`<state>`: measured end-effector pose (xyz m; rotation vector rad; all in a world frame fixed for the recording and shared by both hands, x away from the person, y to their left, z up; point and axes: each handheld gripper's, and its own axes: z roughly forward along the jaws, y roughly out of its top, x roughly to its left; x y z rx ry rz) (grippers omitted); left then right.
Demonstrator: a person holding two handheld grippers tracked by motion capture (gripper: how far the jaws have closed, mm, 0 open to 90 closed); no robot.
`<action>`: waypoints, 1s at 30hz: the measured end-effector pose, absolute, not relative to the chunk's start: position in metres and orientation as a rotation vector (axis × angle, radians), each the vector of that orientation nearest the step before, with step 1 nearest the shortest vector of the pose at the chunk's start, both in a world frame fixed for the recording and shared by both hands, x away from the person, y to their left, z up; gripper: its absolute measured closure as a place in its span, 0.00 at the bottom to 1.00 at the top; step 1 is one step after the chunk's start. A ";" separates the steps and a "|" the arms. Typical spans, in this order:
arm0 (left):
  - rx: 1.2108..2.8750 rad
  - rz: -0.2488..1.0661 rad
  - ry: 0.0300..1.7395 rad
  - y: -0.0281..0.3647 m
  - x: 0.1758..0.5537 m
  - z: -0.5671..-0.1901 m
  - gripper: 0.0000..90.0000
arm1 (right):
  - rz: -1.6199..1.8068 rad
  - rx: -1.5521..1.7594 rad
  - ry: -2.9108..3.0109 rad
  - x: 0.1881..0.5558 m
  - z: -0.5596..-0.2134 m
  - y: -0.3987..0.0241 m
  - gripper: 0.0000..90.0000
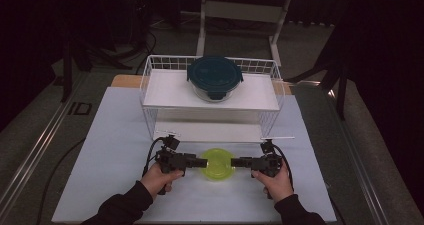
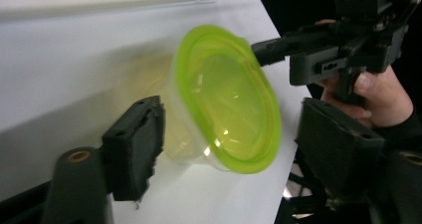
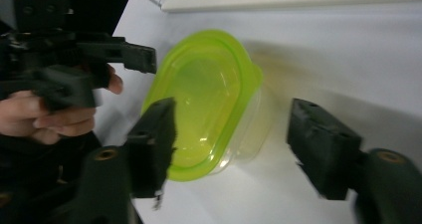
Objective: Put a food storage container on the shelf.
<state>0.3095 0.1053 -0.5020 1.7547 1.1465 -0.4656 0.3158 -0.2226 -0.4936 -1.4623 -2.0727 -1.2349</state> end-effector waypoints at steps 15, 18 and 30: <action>1.722 -0.634 1.236 0.104 0.317 -0.521 0.79 | -1.141 -1.479 -2.003 0.317 -0.503 -0.219 0.81; 1.697 -0.656 1.249 0.105 0.316 -0.522 0.83 | -1.132 -1.471 -2.008 0.316 -0.502 -0.217 0.82; 1.695 -0.631 1.294 0.103 0.304 -0.512 0.91 | -1.142 -1.493 -2.024 0.308 -0.494 -0.216 0.90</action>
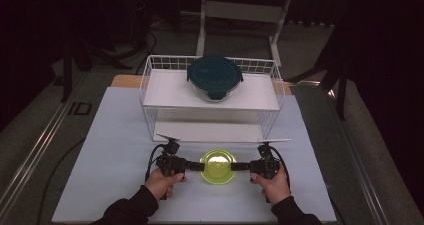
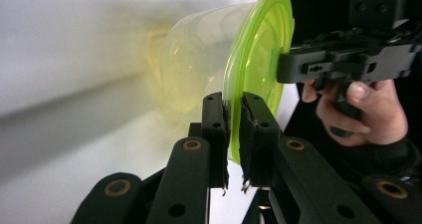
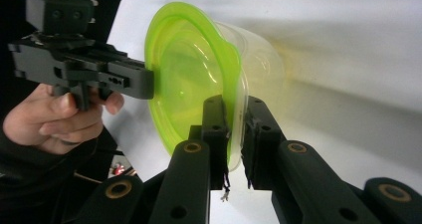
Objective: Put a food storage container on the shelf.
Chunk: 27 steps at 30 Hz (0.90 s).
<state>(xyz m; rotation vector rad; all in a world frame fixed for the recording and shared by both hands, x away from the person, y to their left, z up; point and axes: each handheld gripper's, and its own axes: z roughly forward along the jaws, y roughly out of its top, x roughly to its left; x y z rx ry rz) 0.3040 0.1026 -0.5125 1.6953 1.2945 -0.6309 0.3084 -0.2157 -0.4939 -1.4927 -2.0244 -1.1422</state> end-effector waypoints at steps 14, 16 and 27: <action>1.648 -0.638 1.244 0.115 0.304 -0.493 0.91 | -1.179 -1.482 -2.006 0.307 -0.473 -0.210 0.90; 1.644 -0.633 1.235 0.117 0.303 -0.489 0.91 | -1.184 -1.480 -2.021 0.306 -0.469 -0.208 0.90; 1.626 -0.597 1.180 0.127 0.300 -0.456 0.91 | -1.237 -1.432 -2.078 0.305 -0.432 -0.200 0.90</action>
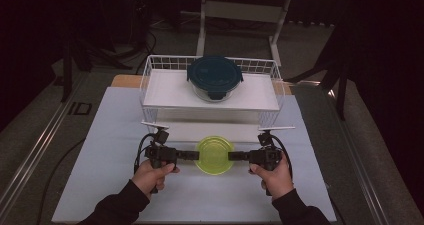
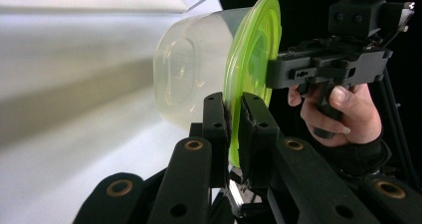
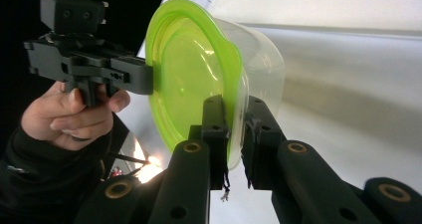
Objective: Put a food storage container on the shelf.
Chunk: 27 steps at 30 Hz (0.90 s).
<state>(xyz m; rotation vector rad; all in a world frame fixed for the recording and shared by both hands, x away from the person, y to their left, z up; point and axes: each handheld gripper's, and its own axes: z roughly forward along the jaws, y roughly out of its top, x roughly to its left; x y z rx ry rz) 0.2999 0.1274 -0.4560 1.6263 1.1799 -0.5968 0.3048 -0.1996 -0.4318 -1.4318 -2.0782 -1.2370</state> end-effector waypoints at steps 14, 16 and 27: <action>1.613 -0.508 1.104 0.137 0.299 -0.400 0.91 | -1.314 -1.394 -2.145 0.304 -0.371 -0.190 0.90; 1.611 -0.496 1.089 0.138 0.300 -0.391 0.91 | -1.329 -1.389 -2.154 0.304 -0.361 -0.189 0.90; 1.601 -0.438 1.054 0.140 0.312 -0.342 0.91 | -1.422 -1.362 -2.183 0.314 -0.313 -0.187 0.91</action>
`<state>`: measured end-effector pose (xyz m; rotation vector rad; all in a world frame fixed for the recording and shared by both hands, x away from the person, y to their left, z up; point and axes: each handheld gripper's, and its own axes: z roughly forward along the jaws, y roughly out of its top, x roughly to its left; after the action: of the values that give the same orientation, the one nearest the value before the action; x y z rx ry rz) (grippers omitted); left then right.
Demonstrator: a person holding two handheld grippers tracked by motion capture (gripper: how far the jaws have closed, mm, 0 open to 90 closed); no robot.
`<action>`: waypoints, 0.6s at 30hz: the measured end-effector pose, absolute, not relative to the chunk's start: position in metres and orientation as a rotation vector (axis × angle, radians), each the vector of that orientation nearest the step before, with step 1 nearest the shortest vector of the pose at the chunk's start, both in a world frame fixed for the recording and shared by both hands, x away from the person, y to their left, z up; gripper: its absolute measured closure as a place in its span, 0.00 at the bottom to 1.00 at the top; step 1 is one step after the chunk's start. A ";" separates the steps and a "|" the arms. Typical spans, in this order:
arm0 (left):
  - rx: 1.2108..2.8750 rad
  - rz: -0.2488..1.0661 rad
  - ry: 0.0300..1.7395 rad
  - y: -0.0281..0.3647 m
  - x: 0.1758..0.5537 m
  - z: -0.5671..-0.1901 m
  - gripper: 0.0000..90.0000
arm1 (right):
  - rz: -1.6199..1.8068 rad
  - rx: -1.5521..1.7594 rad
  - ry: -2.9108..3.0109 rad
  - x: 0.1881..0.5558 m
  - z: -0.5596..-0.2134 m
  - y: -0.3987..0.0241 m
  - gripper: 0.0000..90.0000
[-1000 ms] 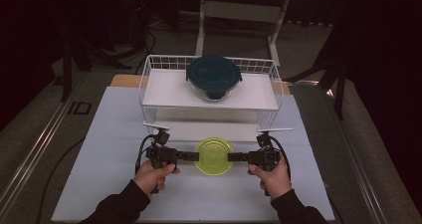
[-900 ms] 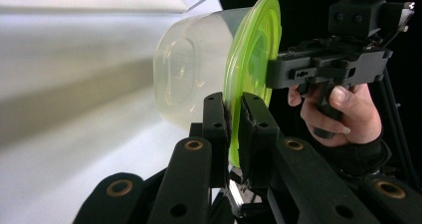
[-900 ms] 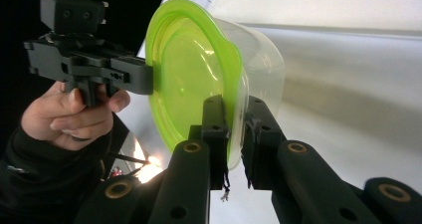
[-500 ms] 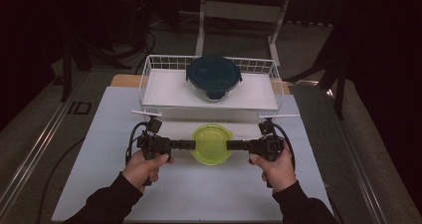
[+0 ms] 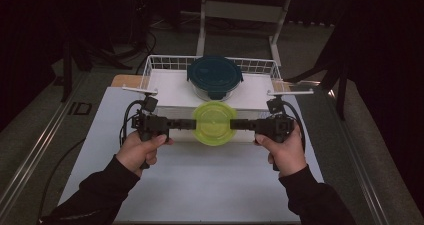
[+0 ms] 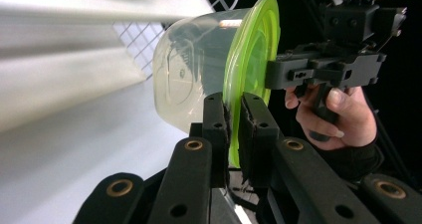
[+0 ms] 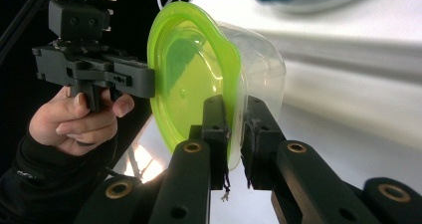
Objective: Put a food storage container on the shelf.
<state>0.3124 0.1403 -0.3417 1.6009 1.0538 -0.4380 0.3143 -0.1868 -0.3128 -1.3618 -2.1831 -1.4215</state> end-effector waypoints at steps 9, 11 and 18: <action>1.599 -0.376 1.032 0.142 0.325 -0.308 0.92 | -1.486 -1.342 -2.198 0.329 -0.283 -0.185 0.91; 1.596 -0.377 1.036 0.143 0.330 -0.301 0.92 | -1.498 -1.341 -2.189 0.333 -0.277 -0.184 0.91; 1.593 -0.341 1.029 0.144 0.346 -0.280 0.92 | -1.533 -1.343 -2.182 0.350 -0.257 -0.183 0.91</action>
<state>0.3462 0.1435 -0.2804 1.5928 1.0292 -0.3414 0.3499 -0.1829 -0.2571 -1.3430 -2.1825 -1.5330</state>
